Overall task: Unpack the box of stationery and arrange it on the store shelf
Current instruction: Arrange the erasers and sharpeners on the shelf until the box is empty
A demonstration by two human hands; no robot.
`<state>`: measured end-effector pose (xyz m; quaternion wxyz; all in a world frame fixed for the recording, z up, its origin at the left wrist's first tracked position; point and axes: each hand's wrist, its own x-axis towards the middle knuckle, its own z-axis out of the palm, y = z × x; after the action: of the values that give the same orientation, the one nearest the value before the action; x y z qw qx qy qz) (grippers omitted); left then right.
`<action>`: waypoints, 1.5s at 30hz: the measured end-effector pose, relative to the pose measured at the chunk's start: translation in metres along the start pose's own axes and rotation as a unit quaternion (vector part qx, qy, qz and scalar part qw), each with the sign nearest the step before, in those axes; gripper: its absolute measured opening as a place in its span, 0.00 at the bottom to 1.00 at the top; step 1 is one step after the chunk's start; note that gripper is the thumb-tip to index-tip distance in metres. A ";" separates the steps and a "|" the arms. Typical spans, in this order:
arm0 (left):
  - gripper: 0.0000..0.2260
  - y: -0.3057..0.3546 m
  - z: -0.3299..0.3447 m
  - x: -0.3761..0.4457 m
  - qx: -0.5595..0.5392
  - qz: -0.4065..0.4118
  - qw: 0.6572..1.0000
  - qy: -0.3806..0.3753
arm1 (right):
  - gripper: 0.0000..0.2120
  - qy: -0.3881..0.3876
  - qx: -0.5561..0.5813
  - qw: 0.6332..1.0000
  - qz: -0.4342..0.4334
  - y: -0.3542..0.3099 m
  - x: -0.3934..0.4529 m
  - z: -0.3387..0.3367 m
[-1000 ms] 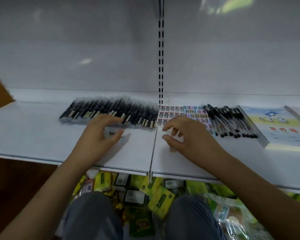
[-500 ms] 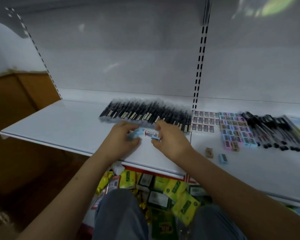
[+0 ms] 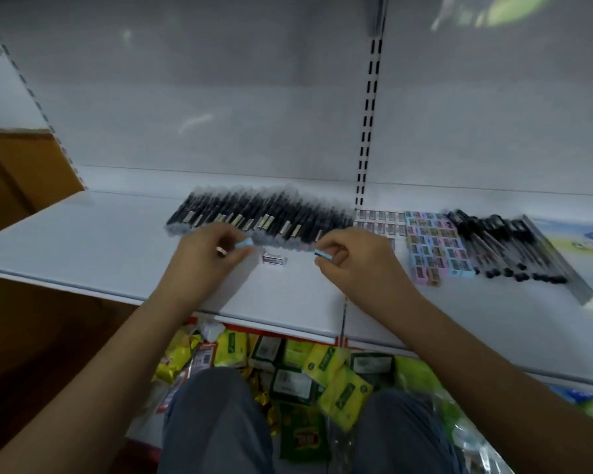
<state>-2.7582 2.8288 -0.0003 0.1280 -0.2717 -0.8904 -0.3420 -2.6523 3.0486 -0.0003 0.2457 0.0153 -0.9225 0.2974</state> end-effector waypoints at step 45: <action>0.10 0.115 0.073 0.017 -0.385 -0.211 0.864 -0.247 | 0.03 0.008 0.115 0.974 0.193 0.079 -0.079 -0.113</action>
<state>-2.7090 2.9562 0.0151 -0.2855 -0.1809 -0.7267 -0.5981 -2.5467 3.1673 -0.0003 0.1877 -0.1369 -0.8656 0.4436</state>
